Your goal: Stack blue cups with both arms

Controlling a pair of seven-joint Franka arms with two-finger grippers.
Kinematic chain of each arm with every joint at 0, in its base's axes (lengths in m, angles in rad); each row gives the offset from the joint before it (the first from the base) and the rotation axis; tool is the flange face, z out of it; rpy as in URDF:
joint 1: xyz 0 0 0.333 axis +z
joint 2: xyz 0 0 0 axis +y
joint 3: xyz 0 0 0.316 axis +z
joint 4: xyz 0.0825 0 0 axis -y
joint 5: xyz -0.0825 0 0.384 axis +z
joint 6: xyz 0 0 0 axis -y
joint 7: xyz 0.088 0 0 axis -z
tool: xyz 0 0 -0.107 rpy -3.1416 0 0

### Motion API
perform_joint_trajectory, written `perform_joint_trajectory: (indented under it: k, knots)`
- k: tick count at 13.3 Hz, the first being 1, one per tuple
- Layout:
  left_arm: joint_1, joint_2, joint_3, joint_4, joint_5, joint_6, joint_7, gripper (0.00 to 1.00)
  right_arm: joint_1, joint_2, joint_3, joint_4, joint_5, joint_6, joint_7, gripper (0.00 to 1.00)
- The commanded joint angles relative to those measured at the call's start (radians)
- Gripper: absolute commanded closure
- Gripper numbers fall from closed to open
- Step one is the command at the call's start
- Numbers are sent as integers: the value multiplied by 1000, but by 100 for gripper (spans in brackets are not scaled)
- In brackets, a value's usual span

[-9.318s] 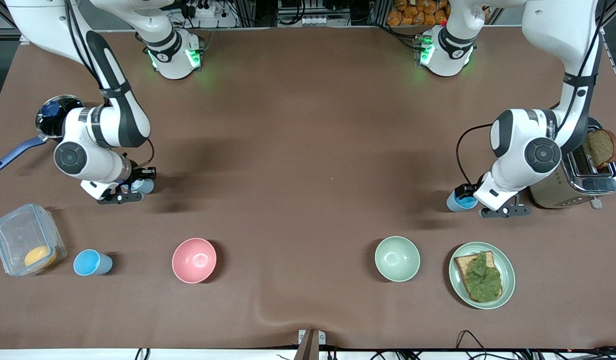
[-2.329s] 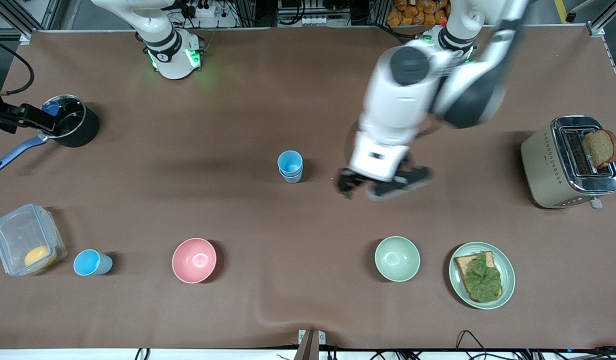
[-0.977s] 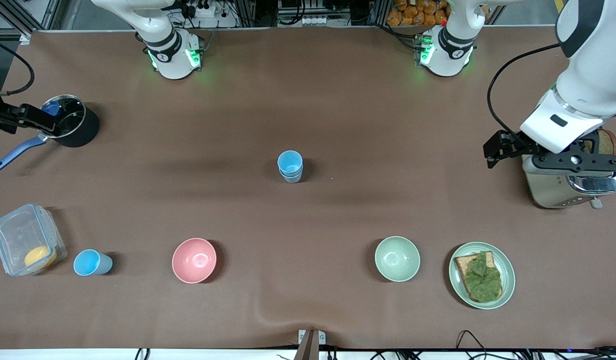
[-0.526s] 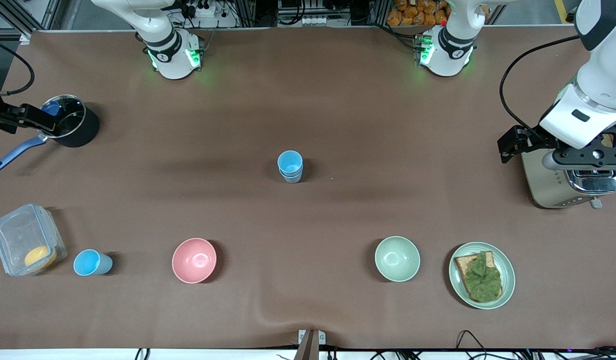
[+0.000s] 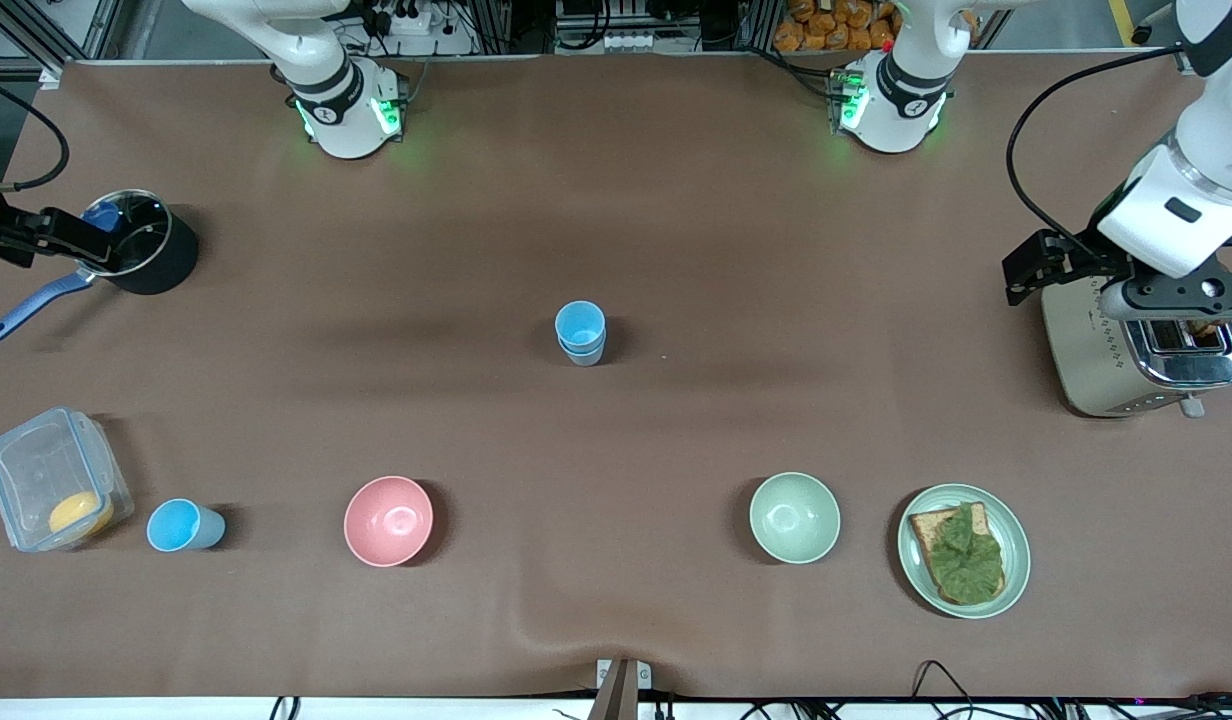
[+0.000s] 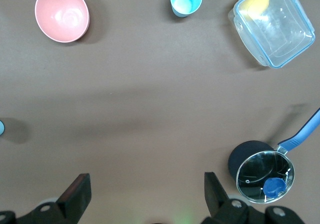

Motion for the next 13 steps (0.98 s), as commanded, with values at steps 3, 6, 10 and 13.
perform_joint_trajectory:
  k: [3, 6, 10, 13]
  knots:
    - [2, -22, 24, -20, -65, -2, 34, 0, -7, -2, 2, -3, -12, -4, -11, 0]
    - [-7, -14, 29, -4, -59, -3, 14, 0, -7, -2, 2, -3, -12, -4, -11, 0]
    - [-16, -14, 29, -1, -61, -6, -81, 0, -9, -2, 2, -3, -12, -4, -11, 0]
    - [-10, -15, 31, 0, -27, -22, -83, 0, -12, -2, 2, -3, -12, -4, -11, 0]
